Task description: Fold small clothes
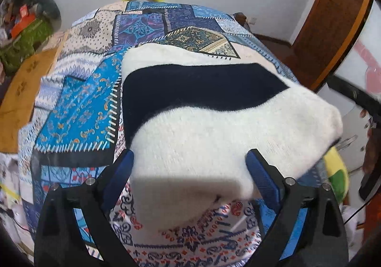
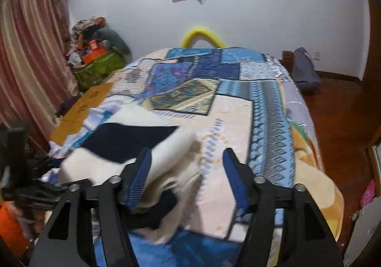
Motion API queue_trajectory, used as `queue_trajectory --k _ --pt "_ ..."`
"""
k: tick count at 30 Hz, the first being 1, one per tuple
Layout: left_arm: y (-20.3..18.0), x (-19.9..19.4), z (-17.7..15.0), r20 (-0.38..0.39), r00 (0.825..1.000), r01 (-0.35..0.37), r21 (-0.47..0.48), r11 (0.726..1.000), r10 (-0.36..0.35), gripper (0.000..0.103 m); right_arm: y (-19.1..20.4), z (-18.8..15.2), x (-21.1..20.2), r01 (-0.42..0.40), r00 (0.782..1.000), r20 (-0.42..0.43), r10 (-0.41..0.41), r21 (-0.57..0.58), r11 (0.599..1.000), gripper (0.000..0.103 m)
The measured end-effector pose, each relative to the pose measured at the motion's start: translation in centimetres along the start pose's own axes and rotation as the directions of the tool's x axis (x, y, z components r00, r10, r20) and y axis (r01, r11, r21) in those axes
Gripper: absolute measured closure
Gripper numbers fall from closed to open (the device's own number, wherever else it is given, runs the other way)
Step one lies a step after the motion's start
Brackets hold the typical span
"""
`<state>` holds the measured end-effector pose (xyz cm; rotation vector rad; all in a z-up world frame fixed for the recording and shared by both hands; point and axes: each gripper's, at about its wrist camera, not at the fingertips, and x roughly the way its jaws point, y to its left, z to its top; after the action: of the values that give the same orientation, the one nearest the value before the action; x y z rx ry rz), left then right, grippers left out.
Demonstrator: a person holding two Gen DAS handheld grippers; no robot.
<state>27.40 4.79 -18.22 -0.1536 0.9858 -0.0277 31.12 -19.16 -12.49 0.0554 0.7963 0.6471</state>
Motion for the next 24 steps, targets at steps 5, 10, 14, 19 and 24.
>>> queue_trajectory --k 5,10,14,19,24 --pt "2.0 -2.4 -1.3 0.025 0.999 0.038 -0.044 0.998 -0.036 0.009 3.4 -1.2 -0.5 -0.093 0.996 -0.014 0.093 -0.035 0.995 0.043" --pt "3.6 -3.2 -3.9 0.000 1.000 0.002 -0.025 1.000 -0.002 0.009 5.4 -2.8 0.1 -0.131 0.990 -0.048 0.129 -0.050 0.990 0.043" --pt "3.9 -2.0 -5.2 -0.037 0.999 -0.005 -0.025 1.000 0.004 0.010 5.8 -4.2 2.1 -0.109 0.989 -0.105 0.103 -0.056 0.992 0.047" --pt "2.6 -0.9 -4.4 -0.011 1.000 0.002 -0.019 1.000 -0.003 0.010 5.9 -4.4 2.4 -0.075 0.994 -0.088 0.070 -0.058 0.995 0.068" --pt "2.4 0.0 -3.3 0.042 0.998 -0.053 -0.021 0.998 0.054 0.026 5.7 -3.8 1.9 -0.086 0.995 -0.063 0.082 -0.053 0.995 0.087"
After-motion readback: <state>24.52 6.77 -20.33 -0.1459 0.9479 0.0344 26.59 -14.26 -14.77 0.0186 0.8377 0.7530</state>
